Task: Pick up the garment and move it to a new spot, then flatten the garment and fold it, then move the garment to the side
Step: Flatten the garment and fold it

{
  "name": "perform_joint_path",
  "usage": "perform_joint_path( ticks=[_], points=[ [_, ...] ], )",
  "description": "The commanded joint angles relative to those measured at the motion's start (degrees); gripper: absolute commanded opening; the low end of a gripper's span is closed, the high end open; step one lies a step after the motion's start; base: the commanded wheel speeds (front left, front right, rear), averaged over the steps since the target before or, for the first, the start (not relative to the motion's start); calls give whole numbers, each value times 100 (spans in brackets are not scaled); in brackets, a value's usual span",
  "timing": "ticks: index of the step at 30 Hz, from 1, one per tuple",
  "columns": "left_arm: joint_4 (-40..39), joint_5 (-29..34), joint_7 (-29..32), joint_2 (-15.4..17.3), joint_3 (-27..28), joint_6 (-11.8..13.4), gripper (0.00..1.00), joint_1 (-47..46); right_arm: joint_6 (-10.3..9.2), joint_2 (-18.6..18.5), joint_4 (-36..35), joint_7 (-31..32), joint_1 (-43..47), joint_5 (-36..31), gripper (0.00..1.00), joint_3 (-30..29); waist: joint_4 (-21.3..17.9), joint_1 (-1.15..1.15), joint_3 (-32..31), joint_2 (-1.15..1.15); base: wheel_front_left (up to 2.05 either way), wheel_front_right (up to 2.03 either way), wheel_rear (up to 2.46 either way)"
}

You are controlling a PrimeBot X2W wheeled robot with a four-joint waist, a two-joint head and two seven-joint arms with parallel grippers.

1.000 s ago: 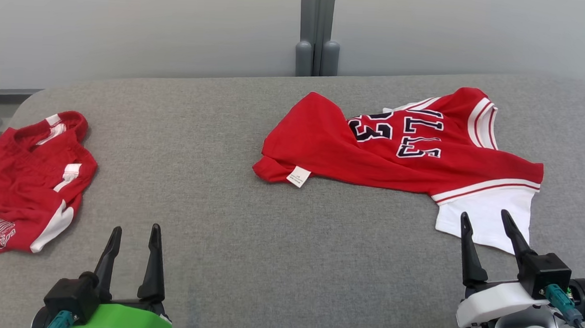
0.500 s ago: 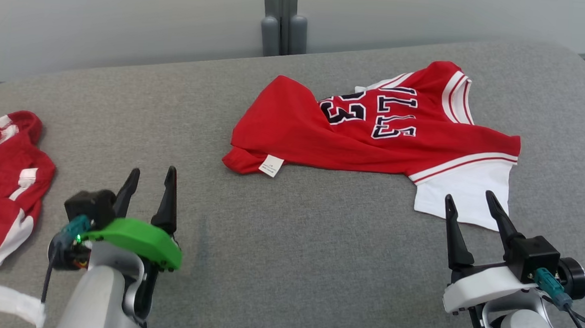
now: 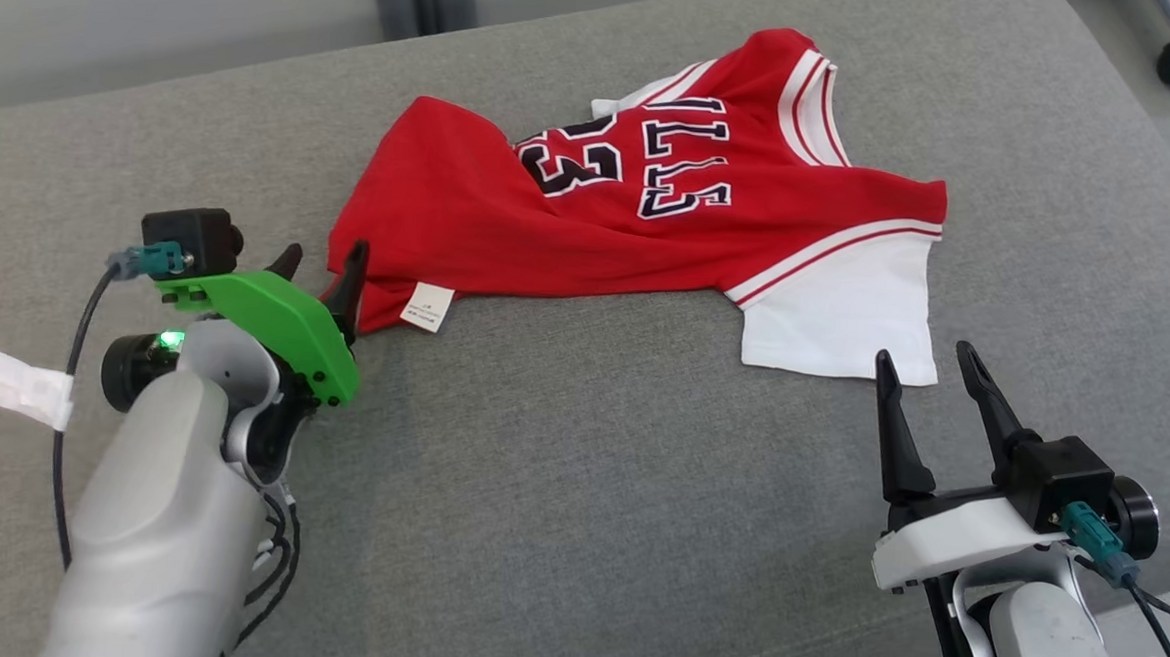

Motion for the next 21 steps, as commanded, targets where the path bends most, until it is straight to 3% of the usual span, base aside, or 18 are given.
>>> perform_joint_path(
  ticks=[1,12,13,14,21],
  points=[
    [93,-19,24,131,-25,-9,100,-140,-10,0,30,-42,-77,44,100,1,-294,0,240,0,0,0,0],
    [493,-323,158,314,-335,-10,100,-537,-10,2,151,-94,-137,242,100,77,-402,0,309,0,0,0,0],
    [471,-338,103,312,-368,-10,61,-566,-10,1,140,-90,-133,244,100,64,-386,0,315,0,0,0,0],
    [452,-372,39,311,-389,-10,0,-590,-10,1,127,-86,-123,239,100,41,-356,0,320,0,0,0,0],
    [76,-832,-153,176,-673,-10,0,-355,-10,0,97,-91,-67,179,100,-97,5,0,230,0,0,0,0]
  ],
)
